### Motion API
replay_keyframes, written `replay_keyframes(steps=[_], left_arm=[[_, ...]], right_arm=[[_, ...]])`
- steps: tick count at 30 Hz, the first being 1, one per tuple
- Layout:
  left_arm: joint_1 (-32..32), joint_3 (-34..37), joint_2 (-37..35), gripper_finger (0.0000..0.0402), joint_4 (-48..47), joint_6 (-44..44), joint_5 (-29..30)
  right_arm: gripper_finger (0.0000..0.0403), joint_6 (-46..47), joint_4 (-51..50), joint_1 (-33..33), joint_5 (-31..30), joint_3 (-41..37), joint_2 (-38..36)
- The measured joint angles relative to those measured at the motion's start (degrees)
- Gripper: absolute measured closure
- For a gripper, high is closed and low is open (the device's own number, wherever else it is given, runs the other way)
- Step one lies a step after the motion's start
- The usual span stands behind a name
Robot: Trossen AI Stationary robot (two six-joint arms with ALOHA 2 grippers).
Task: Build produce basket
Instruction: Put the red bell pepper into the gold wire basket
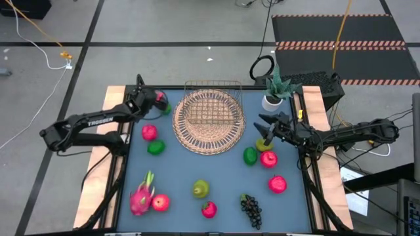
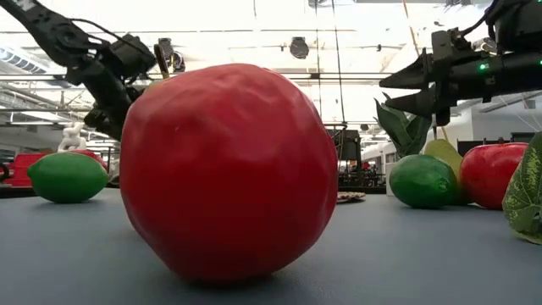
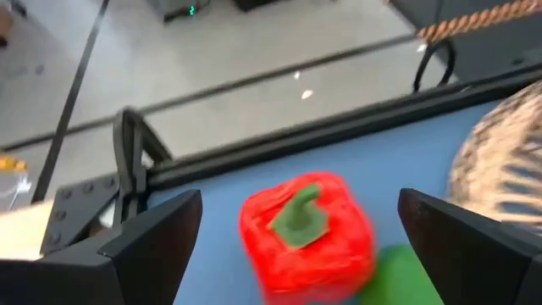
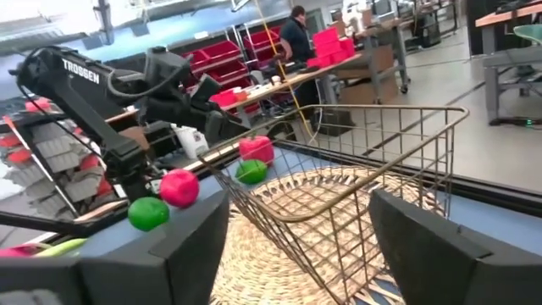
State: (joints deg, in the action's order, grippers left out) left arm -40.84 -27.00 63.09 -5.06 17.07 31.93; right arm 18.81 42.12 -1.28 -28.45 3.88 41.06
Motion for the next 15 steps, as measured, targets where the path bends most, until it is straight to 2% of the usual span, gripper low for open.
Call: replay_keyframes(steps=[7, 10, 15], left_arm=[[-6.31, 0.0, 4.47, 0.0002, 2.28, -0.52, -8.94], [-7.56, 0.0, 5.52, 0.0002, 3.24, -0.42, -12.18], [-7.61, -0.04, 6.05, 0.0002, 3.08, 0.18, -13.87]], right_arm=[[0.0046, 2.98, -0.81, -0.34, -3.98, 0.13, 0.22], [0.0038, 4.85, -0.85, -1.15, -5.98, 0.15, 0.75], [0.0041, 8.37, -2.07, -1.75, -5.82, 0.24, 2.17]])
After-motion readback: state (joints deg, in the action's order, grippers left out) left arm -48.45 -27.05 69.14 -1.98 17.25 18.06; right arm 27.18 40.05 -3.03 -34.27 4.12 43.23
